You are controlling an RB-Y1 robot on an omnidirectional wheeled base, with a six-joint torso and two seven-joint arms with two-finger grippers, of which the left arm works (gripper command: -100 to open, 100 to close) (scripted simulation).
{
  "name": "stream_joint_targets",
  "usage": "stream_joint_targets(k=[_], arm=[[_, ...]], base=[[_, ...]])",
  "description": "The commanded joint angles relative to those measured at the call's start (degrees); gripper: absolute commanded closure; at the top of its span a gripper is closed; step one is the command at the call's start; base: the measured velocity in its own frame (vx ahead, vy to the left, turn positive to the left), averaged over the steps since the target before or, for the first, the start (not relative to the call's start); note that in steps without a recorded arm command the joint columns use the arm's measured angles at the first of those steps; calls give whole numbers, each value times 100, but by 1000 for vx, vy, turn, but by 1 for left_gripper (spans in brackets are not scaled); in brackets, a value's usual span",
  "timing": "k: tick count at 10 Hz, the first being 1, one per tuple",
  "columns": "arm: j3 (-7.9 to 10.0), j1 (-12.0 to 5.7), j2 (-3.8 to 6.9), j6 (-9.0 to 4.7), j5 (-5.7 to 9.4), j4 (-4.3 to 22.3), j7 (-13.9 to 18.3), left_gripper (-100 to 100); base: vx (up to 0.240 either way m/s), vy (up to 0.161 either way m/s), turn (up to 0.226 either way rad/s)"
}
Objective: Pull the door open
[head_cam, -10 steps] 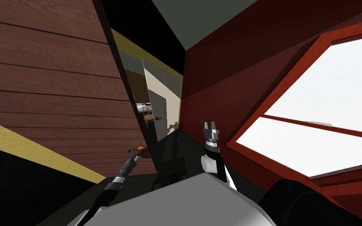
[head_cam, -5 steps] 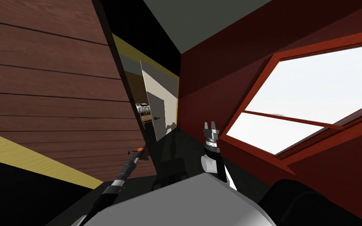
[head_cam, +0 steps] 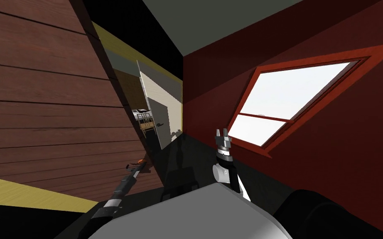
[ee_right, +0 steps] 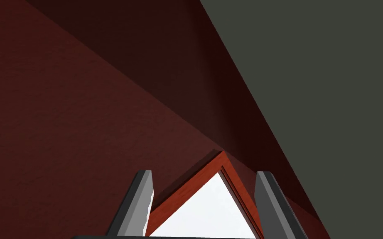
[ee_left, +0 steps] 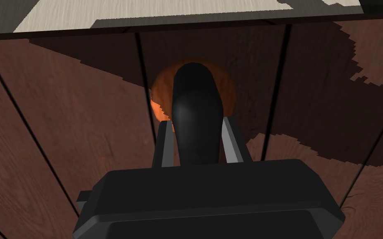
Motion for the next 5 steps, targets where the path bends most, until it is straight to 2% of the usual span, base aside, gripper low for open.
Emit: stream_joint_targets(k=[1,2,5], arm=[[-9,55,26,-182,58,165,63,100],[-1,92,73,-311,114,279,116,100],[11,157,151,-533,209,474,210,100]], base=[[-147,28,-192],[-186,60,-367],[-154,65,-197]])
